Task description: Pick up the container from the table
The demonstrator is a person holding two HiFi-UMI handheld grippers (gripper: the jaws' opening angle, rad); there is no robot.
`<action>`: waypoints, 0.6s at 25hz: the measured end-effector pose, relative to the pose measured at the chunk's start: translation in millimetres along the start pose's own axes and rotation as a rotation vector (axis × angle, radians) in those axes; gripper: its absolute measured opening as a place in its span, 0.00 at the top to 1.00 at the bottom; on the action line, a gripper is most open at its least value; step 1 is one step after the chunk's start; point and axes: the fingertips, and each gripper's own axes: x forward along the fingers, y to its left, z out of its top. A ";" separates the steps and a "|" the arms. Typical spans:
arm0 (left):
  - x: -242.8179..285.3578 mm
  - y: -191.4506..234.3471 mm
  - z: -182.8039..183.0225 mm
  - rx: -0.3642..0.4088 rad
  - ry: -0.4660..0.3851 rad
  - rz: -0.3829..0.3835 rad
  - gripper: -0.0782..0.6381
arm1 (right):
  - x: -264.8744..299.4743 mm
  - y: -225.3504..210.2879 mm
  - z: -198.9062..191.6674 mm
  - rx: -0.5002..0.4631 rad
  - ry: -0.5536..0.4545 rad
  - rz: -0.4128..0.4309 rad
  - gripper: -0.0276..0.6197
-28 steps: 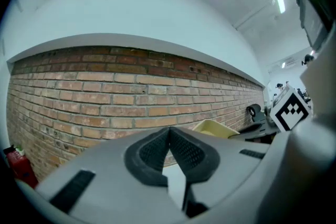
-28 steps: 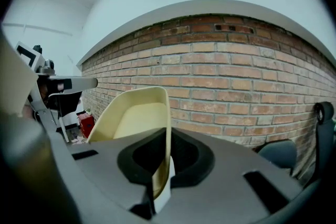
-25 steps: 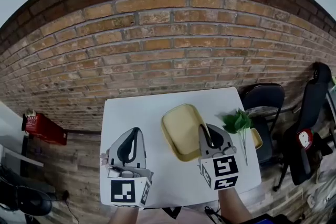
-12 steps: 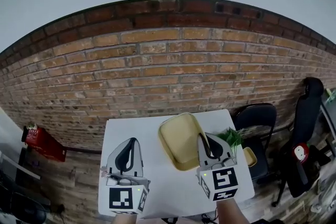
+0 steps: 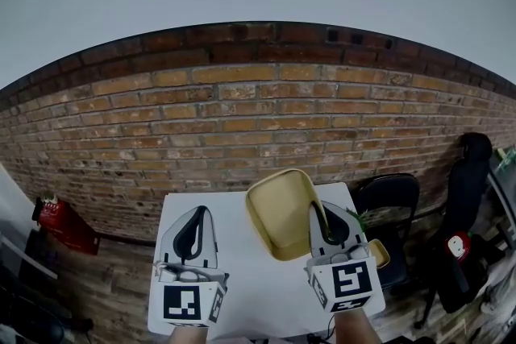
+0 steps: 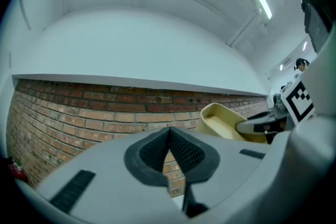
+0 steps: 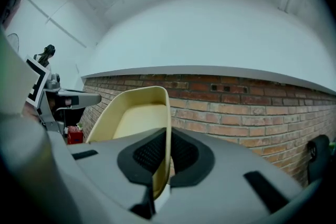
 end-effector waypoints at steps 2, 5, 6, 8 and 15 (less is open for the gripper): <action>0.8 0.2 4.5 0.003 -0.008 -0.001 0.88 | -2.3 -0.4 6.1 -0.007 -0.017 -0.003 0.95; 1.3 -0.8 8.0 0.005 -0.016 -0.005 0.88 | -4.9 -0.5 13.3 -0.019 -0.041 -0.003 0.95; 1.5 -1.1 8.6 0.005 -0.016 -0.006 0.88 | -5.5 -0.9 14.8 -0.020 -0.045 -0.005 0.95; 1.5 -1.5 9.4 0.004 -0.015 -0.006 0.88 | -6.8 -1.8 16.2 -0.018 -0.049 -0.010 0.95; 1.4 -3.8 9.0 -0.001 -0.015 -0.012 0.88 | -10.1 -2.0 14.2 -0.028 -0.050 -0.022 0.95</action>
